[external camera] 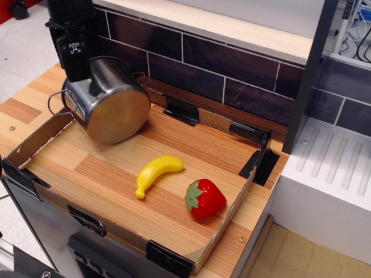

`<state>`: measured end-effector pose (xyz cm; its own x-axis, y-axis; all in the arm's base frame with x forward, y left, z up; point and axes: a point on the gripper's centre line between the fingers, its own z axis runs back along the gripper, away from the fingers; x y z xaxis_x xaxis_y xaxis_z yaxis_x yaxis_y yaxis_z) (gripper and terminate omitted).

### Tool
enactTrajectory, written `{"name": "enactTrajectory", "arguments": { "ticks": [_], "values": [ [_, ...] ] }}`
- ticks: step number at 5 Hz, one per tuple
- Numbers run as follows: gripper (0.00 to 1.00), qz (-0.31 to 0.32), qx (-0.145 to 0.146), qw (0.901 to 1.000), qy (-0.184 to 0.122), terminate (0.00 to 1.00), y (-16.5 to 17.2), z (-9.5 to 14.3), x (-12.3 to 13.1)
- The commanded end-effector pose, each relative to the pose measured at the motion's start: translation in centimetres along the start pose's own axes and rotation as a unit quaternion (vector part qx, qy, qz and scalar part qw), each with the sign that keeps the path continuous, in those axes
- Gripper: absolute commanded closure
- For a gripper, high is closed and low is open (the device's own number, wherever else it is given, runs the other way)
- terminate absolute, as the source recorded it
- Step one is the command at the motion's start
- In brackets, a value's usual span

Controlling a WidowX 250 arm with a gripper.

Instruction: Upright metal pot

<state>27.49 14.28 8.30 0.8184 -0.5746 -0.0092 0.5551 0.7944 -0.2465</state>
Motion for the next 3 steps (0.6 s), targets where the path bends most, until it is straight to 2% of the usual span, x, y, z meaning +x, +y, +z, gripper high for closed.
{"name": "enactTrajectory", "arguments": {
  "ticks": [1,2,3],
  "values": [
    [0.00,-0.022,-0.041,0.9987,0.021,0.00,0.53,-0.28,-0.40],
    [0.00,-0.046,-0.054,0.9967,0.040,0.00,0.59,-0.81,-0.70],
    [0.00,-0.084,-0.038,0.9939,0.060,0.00,0.66,-1.22,-1.19]
  ]
}}
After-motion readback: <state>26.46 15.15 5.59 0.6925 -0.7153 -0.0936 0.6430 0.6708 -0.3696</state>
